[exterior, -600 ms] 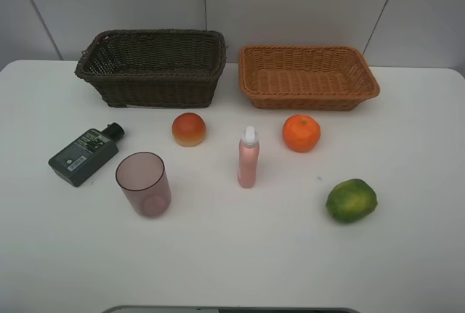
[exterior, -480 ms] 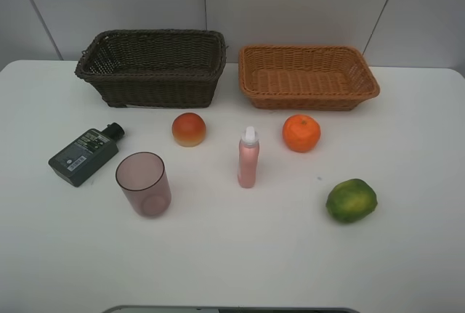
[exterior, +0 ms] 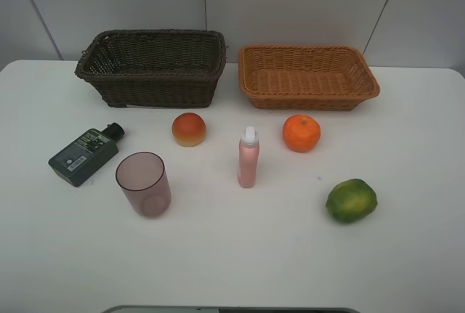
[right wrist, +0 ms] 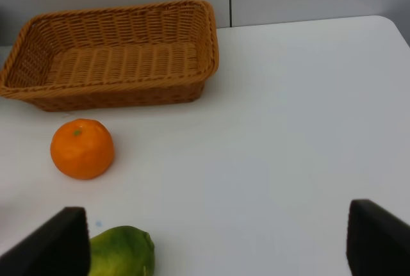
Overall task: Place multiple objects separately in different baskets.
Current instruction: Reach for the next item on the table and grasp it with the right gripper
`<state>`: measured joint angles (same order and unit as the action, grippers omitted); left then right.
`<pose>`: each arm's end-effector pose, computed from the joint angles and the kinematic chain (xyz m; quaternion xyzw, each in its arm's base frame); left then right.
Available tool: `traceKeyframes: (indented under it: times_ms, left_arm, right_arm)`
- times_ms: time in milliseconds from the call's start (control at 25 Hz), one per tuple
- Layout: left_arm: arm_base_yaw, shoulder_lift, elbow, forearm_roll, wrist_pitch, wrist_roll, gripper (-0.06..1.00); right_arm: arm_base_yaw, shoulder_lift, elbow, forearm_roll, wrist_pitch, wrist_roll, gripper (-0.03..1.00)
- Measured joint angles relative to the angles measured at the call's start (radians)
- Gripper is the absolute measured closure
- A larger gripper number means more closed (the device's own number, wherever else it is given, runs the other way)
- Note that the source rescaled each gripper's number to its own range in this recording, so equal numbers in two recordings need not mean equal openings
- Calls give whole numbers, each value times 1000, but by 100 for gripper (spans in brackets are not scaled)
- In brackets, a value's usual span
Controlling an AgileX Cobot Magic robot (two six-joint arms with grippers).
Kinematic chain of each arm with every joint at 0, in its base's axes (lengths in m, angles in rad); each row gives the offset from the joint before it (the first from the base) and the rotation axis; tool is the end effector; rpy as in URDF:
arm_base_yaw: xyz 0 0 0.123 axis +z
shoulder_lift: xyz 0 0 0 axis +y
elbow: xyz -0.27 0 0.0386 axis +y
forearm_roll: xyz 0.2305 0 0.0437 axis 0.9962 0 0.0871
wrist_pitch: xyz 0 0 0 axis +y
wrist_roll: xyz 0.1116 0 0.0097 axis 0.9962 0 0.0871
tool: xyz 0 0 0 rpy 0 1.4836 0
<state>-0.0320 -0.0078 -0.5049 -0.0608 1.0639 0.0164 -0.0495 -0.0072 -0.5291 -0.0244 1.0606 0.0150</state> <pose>0.0090 -0.0062 0.2606 0.0220 0.8501 -0.0345 0.5251 0.0069 -0.0027 0.2675 0.0279 0.8431 -0.0214 0.5366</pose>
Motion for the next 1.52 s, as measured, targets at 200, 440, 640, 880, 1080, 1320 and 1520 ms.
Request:
traceKeyframes:
  times_ms: [200,440,640,880,1080,1320,1520]
  left_arm:
    - [0,0,0,0,0,0,-4]
    - [0,0,0,0,0,0,-4]
    - [0,0,0,0,0,0,-4]
    - [0,0,0,0,0,0,-4]
    - [0,0,0,0,0,0,-4]
    - [0,0,0,0,0,0,-4]
    - [0,0,0,0,0,0,-4]
  right_arm:
    - [0,0,0,0,0,0,14]
    - [0,0,0,0,0,0,14]
    - [0,0,0,0,0,0,14]
    - [0,0,0,0,0,0,14]
    - [0,0,0,0,0,0,14]
    - [0,0,0,0,0,0,14]
    - [0,0,0,0,0,0,14]
